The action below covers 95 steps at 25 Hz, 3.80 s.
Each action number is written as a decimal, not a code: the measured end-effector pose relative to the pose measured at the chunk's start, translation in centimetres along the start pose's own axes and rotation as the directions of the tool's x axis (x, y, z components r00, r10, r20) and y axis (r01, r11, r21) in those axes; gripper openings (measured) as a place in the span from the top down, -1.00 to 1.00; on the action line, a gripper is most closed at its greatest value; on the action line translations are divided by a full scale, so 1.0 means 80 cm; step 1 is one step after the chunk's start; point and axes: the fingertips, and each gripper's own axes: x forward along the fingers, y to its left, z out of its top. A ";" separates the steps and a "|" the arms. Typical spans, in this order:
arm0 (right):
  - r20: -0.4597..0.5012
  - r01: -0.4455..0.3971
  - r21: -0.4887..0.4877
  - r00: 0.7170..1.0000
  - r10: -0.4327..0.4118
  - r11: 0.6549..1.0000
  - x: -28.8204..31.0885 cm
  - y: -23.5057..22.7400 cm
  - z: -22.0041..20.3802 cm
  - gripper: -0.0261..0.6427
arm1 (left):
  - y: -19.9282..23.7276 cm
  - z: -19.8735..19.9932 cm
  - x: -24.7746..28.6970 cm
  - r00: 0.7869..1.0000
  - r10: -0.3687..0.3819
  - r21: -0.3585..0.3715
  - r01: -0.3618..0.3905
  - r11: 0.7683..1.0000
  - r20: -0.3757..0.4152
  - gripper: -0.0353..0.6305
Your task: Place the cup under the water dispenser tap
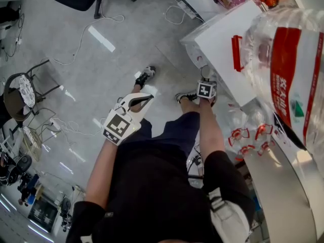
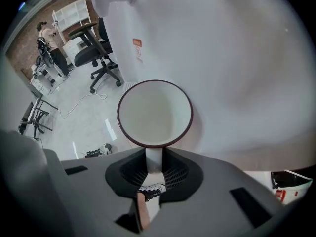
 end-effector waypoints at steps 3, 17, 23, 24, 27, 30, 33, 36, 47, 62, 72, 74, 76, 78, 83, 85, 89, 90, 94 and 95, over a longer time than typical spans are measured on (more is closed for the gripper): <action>-0.019 0.004 -0.001 1.000 -0.004 1.000 0.004 -0.002 -0.005 0.79 | -0.001 -0.002 0.004 1.000 -0.005 0.000 0.005 1.000 -0.003 0.89; -0.038 -0.035 0.021 0.999 0.035 0.999 0.002 0.004 0.000 0.55 | 0.001 0.000 0.009 1.000 -0.028 -0.009 0.028 1.000 -0.011 0.89; -0.020 -0.014 0.031 1.000 0.015 0.999 -0.015 0.006 0.002 0.49 | 0.002 0.012 0.004 0.999 -0.051 0.010 0.051 0.999 -0.014 0.89; -0.027 -0.008 0.027 1.000 0.009 1.000 -0.019 0.005 -0.002 0.49 | 0.002 0.013 0.003 0.998 -0.056 0.012 0.056 0.998 -0.015 0.89; -0.033 -0.003 0.043 0.999 0.004 0.999 -0.032 0.007 -0.012 0.49 | 0.002 0.020 0.000 0.997 -0.073 0.017 0.073 0.997 -0.019 0.89; -0.020 0.033 0.056 0.999 -0.032 0.998 -0.054 -0.001 -0.013 0.49 | 0.000 0.029 -0.004 0.994 -0.102 0.042 0.103 0.994 -0.035 0.89; -0.016 0.064 0.067 0.998 -0.063 0.996 -0.076 -0.011 -0.013 0.49 | -0.004 0.042 -0.008 0.989 -0.137 0.075 0.140 0.987 -0.047 0.89; -0.018 0.075 0.098 0.997 -0.074 0.992 -0.097 -0.010 -0.018 0.49 | -0.001 0.055 -0.012 0.985 -0.166 0.095 0.170 0.981 -0.048 0.89; 0.065 0.062 0.055 0.996 -0.066 0.997 -0.176 0.036 -0.009 0.87 | 0.016 0.085 -0.021 0.960 -0.272 0.190 0.280 0.941 -0.071 0.89; 0.307 -0.008 0.165 0.951 -0.043 0.986 -0.315 0.127 0.068 0.94 | 0.043 0.142 -0.034 0.888 -0.455 0.273 0.455 0.848 -0.069 0.89; 0.493 0.045 0.235 0.855 -0.159 0.971 -0.449 0.145 0.083 0.94 | -0.027 0.165 -0.051 0.819 -0.555 0.380 0.564 0.733 -0.145 0.89; 0.519 0.045 0.273 0.834 -0.187 0.961 -0.468 0.146 0.083 0.94 | -0.039 0.168 -0.050 0.811 -0.564 0.411 0.574 0.709 -0.159 0.89; 0.550 0.053 0.303 0.806 -0.220 0.951 -0.485 0.144 0.088 0.94 | -0.050 0.173 -0.048 0.804 -0.575 0.434 0.578 0.692 -0.153 0.89; 0.566 0.059 0.324 0.788 -0.243 0.944 -0.497 0.145 0.092 0.94 | -0.059 0.180 -0.048 0.796 -0.588 0.434 0.585 0.685 -0.146 0.89; 0.567 0.054 0.340 0.784 -0.251 0.939 -0.511 0.155 0.086 0.94 | -0.063 0.182 -0.054 0.787 -0.594 0.443 0.598 0.668 -0.166 0.89; 0.573 0.056 0.341 0.779 -0.255 0.938 -0.516 0.155 0.088 0.94 | -0.058 0.184 -0.057 0.789 -0.591 0.453 0.594 0.665 -0.168 0.89; 0.597 0.034 0.346 0.763 -0.248 0.938 -0.527 0.164 0.089 0.94 | -0.041 0.186 -0.062 0.808 -0.569 0.440 0.571 0.693 -0.154 0.89; 0.605 0.029 0.345 0.758 -0.245 0.938 -0.531 0.164 0.090 0.94 | -0.039 0.187 -0.062 0.813 -0.564 0.436 0.566 0.700 -0.149 0.89; 0.625 0.036 0.331 0.740 -0.248 0.943 -0.541 0.156 0.100 0.94 | -0.035 0.187 -0.058 0.818 -0.558 0.426 0.559 0.711 -0.142 0.89; 0.629 0.042 0.327 0.736 -0.251 0.944 -0.543 0.154 0.103 0.94 | -0.035 0.185 -0.058 0.817 -0.558 0.425 0.561 0.710 -0.145 0.89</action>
